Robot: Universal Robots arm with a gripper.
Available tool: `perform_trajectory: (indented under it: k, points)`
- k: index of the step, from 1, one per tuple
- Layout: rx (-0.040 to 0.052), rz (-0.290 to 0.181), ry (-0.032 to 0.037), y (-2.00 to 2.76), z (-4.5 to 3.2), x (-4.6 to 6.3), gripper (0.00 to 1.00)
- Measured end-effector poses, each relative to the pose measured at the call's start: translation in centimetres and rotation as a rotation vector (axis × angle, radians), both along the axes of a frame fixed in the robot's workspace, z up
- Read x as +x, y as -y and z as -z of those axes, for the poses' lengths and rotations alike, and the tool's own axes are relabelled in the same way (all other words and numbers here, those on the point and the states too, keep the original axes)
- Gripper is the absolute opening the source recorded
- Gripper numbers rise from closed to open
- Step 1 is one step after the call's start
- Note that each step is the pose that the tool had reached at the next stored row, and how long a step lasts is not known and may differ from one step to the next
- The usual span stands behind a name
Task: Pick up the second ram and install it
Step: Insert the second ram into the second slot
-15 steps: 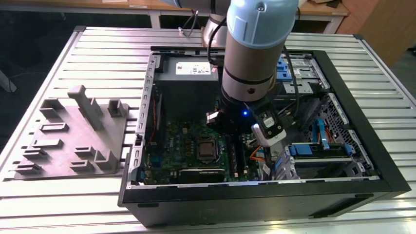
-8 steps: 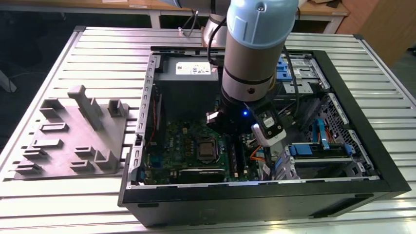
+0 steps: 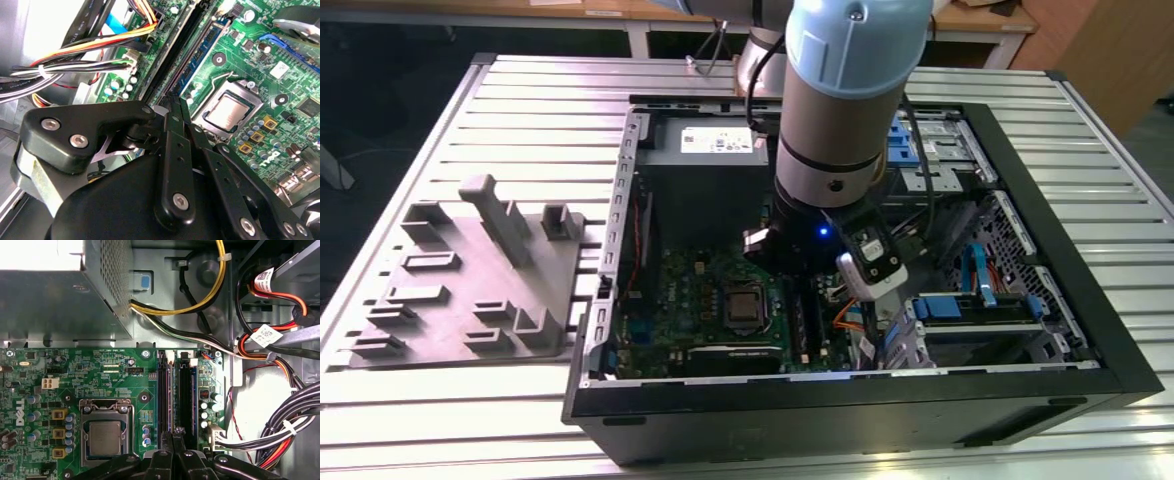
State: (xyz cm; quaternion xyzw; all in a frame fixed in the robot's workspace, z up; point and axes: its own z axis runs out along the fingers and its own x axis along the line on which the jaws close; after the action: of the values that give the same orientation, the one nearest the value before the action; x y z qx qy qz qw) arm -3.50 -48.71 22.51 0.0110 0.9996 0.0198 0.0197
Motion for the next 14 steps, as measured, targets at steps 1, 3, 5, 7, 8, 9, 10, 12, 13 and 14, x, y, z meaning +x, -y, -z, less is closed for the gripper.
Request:
perform_trajectory:
  k: [1,3,5,7,8,9,10,12,13,14]
  points:
    - [-0.0002,0.004,0.0,0.0,0.0,0.0,0.11]
    - [-0.0003,0.016,-0.0001,0.01,0.01,0.0,0.11]
    - [-0.0002,0.022,0.0,0.01,0.03,0.0,0.11]
    - [-0.0001,0.023,0.0001,0.01,0.05,0.0,0.11]
    - [0.0,0.023,0.0001,0.01,0.1,0.0,0.11]
    - [-0.0002,0.023,0.0,0.01,0.13,0.0,0.11]
    - [-0.0003,0.023,-0.0001,0.01,0.13,0.0,0.11]
    - [-0.0004,0.022,-0.0001,0.01,0.13,0.0,0.11]
    - [-0.0003,0.022,0.0,0.01,0.14,0.0,0.11]
    - [-0.0002,0.022,0.0,0.01,0.14,0.0,0.11]
